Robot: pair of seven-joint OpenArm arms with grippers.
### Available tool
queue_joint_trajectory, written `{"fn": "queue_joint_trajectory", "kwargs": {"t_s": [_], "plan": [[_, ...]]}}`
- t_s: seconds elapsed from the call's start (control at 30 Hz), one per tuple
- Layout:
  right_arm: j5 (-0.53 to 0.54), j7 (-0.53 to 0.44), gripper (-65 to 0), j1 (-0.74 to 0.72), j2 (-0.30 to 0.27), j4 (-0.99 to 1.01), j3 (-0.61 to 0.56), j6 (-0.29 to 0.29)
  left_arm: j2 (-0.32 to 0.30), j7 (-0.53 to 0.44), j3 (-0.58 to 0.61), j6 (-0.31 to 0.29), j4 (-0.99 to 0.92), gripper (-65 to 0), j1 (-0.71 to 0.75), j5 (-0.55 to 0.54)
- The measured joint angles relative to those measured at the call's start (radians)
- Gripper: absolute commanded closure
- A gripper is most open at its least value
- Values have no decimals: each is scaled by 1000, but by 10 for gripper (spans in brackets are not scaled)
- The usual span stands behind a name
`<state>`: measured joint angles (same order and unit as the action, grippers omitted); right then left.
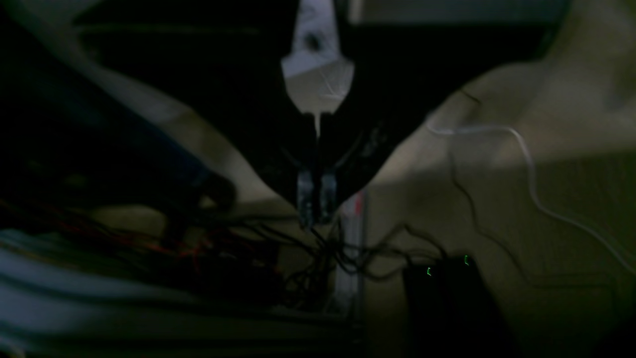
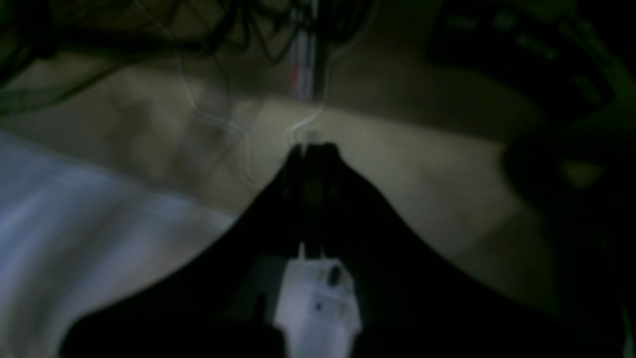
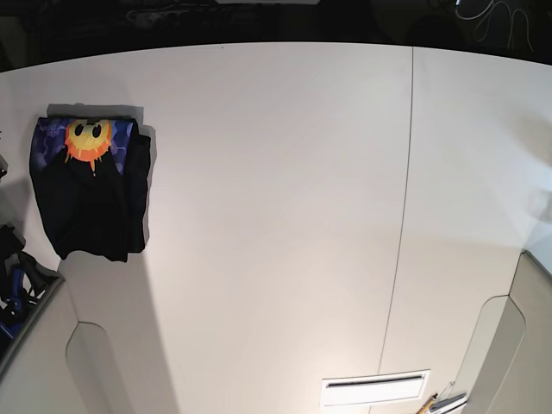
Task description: Fold the T-shirt properly
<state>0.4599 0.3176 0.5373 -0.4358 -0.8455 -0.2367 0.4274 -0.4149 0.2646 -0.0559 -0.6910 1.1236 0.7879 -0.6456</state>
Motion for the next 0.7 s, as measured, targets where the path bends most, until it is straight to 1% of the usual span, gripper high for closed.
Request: {"fn": "queue_joint_trajectory", "kwargs": {"t_s": [0.07,0.1,0.17,0.2,0.23,0.27,0.3,0.33,0.4,0.43,0.47,0.57,0.7], "plan": [[-2,-18,0,-104,47,140,-60,-6,27,-84,53,1,-118,0,-98,121],[-3,-20,0,-151,73,202,-81,-10,37,-103,74,-2,-175,0,-143,177],[-6,-20,0,-238,126,304,-116,-6,58,-122,108,0,-276,0,-229,255],[-2,-27,0,-280,154,345,-127,-22,69,-125,118,3,-319,0,-270,283],[-4,-36,0,-316,180,382,-135,-53,81,-124,126,16,-356,0,-312,311],[-4,-37,0,-348,204,413,-137,-89,95,-128,131,72,-389,0,-353,334],[-5,-38,0,-379,222,437,-138,-119,112,-137,132,146,-418,0,-391,362],[-5,-42,0,-408,237,455,-138,-148,124,-150,131,196,-444,0,-427,392],[-3,-51,0,-462,261,473,-137,-183,142,-187,132,272,-486,0,-484,452],[-10,-53,0,-485,272,476,-137,-192,147,-202,132,293,-502,0,-503,471],[-15,-54,0,-504,289,479,-137,-200,150,-209,132,304,-515,0,-518,488],[-58,-52,0,-535,318,480,-137,-207,146,-206,132,307,-533,0,-544,515],[-61,-51,0,-543,335,480,-137,-211,135,-206,132,310,-534,0,-575,520]]}}
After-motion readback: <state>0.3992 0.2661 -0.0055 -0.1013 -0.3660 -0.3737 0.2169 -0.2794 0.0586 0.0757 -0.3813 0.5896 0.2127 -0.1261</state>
